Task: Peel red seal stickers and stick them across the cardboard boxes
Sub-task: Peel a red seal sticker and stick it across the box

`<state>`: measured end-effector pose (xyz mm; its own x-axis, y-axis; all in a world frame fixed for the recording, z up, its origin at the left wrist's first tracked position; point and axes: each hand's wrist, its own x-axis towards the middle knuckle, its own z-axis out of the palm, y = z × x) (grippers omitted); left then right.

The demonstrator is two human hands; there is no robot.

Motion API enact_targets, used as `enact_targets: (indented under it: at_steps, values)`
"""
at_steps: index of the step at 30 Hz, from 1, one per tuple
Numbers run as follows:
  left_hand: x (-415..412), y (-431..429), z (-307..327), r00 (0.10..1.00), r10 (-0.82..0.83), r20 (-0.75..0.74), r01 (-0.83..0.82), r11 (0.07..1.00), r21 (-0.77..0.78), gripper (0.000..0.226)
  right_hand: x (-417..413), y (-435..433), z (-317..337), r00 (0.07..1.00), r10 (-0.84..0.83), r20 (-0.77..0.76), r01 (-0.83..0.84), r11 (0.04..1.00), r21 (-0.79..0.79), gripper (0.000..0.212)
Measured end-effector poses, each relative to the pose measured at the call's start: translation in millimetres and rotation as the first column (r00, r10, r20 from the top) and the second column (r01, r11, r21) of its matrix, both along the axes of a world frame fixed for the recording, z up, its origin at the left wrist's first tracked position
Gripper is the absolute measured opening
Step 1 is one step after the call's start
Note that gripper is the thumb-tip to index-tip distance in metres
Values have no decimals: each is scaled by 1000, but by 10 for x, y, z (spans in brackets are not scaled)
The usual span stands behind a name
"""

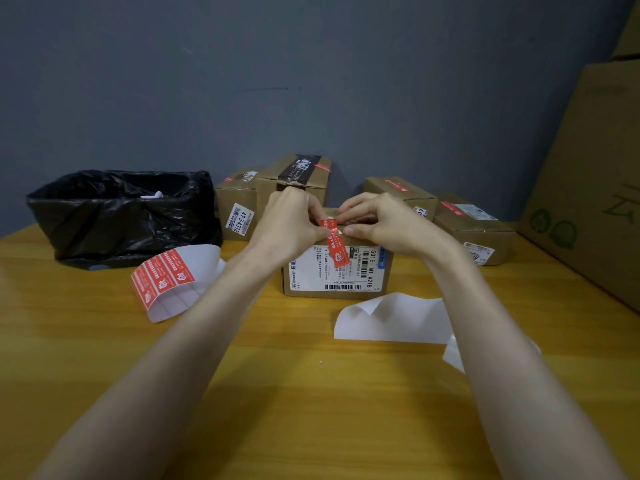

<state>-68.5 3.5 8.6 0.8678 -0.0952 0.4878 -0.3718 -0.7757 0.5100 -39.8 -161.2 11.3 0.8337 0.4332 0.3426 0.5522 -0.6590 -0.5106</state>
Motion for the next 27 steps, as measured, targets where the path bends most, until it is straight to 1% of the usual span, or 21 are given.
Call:
enact_targets:
  at_steps: [6, 12, 15, 18, 20, 22, 25, 27]
  values:
    - [-61, 4, 52, 1000, 0, -1, 0, 1000, 19, 9, 2, 2, -6, 1000, 1, 12, -1, 1000, 0, 27]
    - [-71, 48, 115, 991, -58, -124, 45, 993, -106, 8, -22, 6, 2, 1000, 5, -10, -5, 1000, -5, 26]
    - [-62, 80, 135, 984, -99, -147, 83, 991, -108, 5, -43, -1, 14, 998, 44, -48, -43, 999, 17, 26]
    - [-80, 118, 176, 971, -157, -181, 141, 985, -100, 2, -75, -11, 37, 990, 101, -96, -95, 993, 64, 19]
    - [-92, 137, 198, 963, -179, -203, 169, 983, -66, 11, -72, 12, 28, 991, 89, -97, -82, 994, 73, 16]
    - [-92, 147, 209, 961, -180, -211, 178, 984, -30, 21, -59, 43, 6, 996, 50, -78, -42, 995, 94, 20]
    - [-77, 147, 205, 977, -119, -178, 129, 991, 43, 39, -52, 58, -12, 997, 35, -70, -24, 988, 150, 25]
    - [-84, 138, 197, 985, -77, -152, 89, 994, 70, 44, -57, 49, -9, 996, 38, -82, -25, 988, 153, 25]
